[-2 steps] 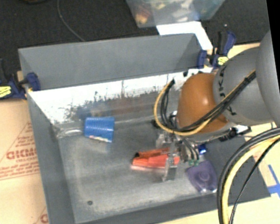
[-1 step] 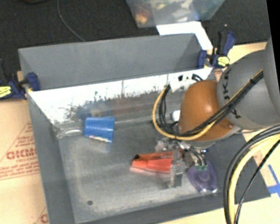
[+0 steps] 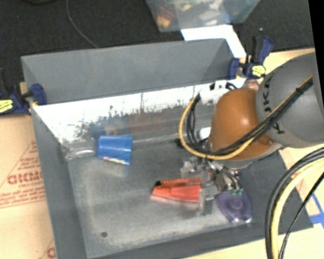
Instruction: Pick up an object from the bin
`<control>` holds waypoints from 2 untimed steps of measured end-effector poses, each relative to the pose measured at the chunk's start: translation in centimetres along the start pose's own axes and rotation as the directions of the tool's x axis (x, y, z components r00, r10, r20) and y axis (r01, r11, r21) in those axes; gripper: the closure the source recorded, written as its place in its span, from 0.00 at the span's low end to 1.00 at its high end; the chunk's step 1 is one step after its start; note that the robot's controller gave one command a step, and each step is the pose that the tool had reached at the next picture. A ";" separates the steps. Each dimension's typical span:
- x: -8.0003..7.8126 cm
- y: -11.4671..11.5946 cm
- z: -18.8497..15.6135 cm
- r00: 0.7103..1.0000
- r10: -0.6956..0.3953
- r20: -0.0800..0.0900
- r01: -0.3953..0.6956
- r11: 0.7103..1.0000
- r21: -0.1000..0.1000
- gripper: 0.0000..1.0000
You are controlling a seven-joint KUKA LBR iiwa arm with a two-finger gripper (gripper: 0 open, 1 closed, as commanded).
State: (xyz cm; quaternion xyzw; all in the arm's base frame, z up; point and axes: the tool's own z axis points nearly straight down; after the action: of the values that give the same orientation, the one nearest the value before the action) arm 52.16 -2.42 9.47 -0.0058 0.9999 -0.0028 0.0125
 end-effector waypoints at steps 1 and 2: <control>-1.2 1.3 -1.0 0.998 0.058 0.005 -0.058 0.998 0.001 0.00; -1.0 1.7 0.4 0.993 -0.115 0.006 0.115 0.993 0.001 0.00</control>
Offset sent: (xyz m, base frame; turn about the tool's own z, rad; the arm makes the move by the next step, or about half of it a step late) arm 0.0082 0.0210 -0.0158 0.1610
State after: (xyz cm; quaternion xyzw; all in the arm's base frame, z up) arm 53.18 -0.75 9.09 -0.0636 0.9979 -0.0040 0.0153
